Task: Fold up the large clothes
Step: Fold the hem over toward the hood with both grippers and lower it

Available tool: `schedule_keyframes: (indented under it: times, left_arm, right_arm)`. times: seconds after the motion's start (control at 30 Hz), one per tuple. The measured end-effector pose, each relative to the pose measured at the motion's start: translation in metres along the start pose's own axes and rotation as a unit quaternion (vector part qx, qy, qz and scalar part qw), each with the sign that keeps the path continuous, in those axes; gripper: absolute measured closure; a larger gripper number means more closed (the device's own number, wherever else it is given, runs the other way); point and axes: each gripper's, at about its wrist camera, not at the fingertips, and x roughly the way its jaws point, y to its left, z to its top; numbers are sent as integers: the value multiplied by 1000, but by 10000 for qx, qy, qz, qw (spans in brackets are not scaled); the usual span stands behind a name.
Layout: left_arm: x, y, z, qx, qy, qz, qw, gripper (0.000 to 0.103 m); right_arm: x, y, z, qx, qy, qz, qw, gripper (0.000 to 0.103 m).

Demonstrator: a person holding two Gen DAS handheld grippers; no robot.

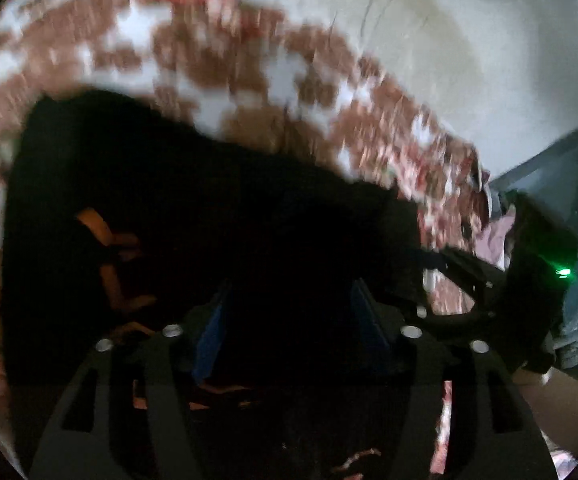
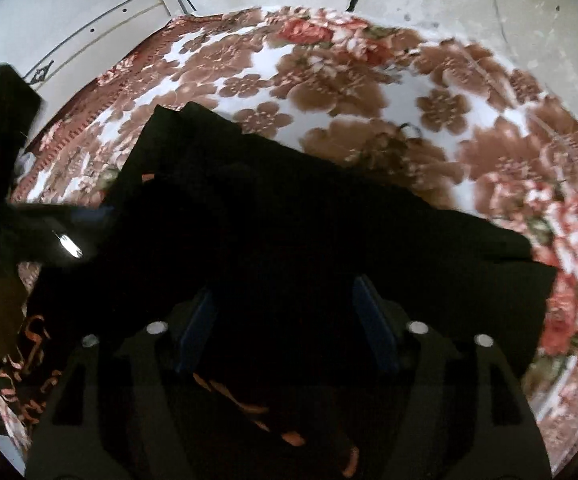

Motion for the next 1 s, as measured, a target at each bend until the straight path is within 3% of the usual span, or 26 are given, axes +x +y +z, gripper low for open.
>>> schedule_keyframes:
  times: [0.03,0.13,0.23,0.43,0.7,0.87,0.97,1.0]
  left_arm:
    - [6,-1,-1,17,56,23,10000,78]
    - [-4,-19,-10,484,-151,-31,9987,87]
    - [-29,-40,-27,910,-361,122,9951,87]
    - [-68,-61,-74,1496,-270,287,9880,87]
    - [-45,-31,-153,1134,162,578,9917,87]
    - [-34,-17,-196,809,268,825,9929,86]
    - [-47,-18,-209,736,268,840,9934,62]
    - [-56,-25,-208,943,191,886,9914,54]
  right_arm:
    - [7,1,0,-28,119,7,9999,96]
    - [-1,5,-5,-95,20,10,10000,97]
    - [-33,13,-13,-159,-181,181,9995,98]
    - [-82,43,-43,-542,-147,527,9970,98]
    - [-55,64,-123,-593,609,617,9945,98]
    - [-42,66,-165,-603,952,321,9931,92]
    - [-56,59,-171,-424,1015,347,9933,82]
    - [-63,58,-170,-413,1044,297,9932,71]
